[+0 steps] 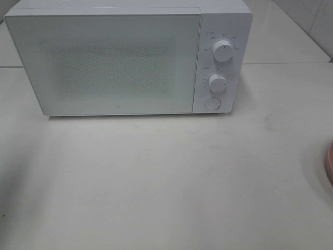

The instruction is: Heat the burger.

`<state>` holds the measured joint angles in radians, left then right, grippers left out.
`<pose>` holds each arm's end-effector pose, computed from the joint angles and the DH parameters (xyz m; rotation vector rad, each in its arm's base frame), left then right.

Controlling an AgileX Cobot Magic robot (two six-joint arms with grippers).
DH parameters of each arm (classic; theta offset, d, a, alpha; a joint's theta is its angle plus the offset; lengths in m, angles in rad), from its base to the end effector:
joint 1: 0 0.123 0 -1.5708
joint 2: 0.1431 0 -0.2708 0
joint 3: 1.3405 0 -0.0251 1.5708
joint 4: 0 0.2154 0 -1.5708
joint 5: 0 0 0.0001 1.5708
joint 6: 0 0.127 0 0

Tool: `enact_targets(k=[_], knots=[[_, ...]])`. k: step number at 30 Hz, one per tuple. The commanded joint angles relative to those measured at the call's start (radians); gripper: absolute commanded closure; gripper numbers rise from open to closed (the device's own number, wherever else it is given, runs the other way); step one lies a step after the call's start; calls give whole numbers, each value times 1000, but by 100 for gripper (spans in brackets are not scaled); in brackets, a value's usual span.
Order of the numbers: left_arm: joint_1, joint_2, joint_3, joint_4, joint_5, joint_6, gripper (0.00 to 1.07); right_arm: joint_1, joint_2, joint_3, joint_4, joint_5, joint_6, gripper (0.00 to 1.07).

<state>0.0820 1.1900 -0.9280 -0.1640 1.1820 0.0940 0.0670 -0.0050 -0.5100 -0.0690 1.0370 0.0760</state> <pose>0.1808 -0.0044 0.2509 -0.0494 2.9078 -0.2025 0.0105 -0.0069 0.2496 0.0118 2.0037 0.0096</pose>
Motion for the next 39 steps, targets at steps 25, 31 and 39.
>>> enact_targets(k=[25,31,39], knots=[[36,-843,371,31,-139,22,9,-8,-25,4,2,-4,-8,31],[-9,-992,434,86,-149,20,9,-8,-25,4,2,-4,-8,31],[-13,-1182,430,92,-152,6,9,-8,-25,4,2,-4,-8,31]])
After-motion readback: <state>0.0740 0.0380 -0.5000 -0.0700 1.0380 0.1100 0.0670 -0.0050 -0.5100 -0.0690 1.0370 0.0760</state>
